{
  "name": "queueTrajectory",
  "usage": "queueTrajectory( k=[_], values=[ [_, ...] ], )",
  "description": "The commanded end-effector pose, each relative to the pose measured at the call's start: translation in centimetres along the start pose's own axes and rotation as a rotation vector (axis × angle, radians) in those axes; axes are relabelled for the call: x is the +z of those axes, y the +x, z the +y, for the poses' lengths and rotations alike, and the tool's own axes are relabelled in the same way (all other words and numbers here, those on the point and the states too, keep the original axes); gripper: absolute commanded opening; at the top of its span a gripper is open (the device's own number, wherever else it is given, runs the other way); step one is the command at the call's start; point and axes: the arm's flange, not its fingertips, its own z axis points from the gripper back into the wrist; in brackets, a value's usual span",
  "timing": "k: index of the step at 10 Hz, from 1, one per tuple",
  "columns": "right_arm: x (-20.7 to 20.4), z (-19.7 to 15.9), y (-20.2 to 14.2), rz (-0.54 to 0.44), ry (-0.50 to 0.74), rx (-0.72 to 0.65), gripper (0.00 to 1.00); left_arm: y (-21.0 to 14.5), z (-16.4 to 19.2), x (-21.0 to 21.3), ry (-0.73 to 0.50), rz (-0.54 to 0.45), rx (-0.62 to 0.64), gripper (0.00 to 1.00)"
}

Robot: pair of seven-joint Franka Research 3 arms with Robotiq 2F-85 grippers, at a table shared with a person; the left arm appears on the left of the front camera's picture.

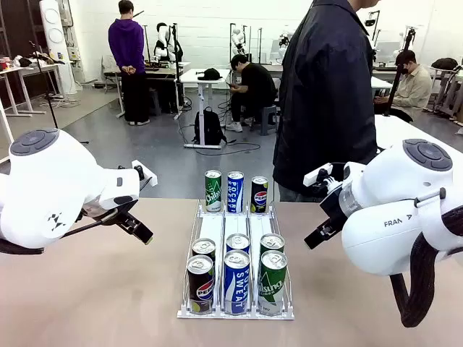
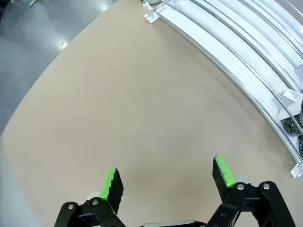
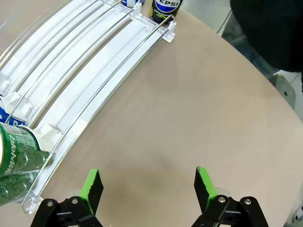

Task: Retrieve and hand over the desired beverage to the person.
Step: Pick up a can of the same type that the person held from the Automatic Can Dispenser.

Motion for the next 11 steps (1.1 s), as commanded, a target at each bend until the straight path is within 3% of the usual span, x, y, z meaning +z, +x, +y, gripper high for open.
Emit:
queueTrajectory(
  k=[1,11],
  values=[
    [0.0,0.0,0.0,0.0,0.0,0.0,1.0,0.0,-0.01,0.0,0.0,0.0,0.0,1.0],
    [0.0,0.0,0.0,0.0,0.0,0.0,1.0,0.0,-0.01,0.0,0.0,0.0,0.0,1.0]
  ],
)
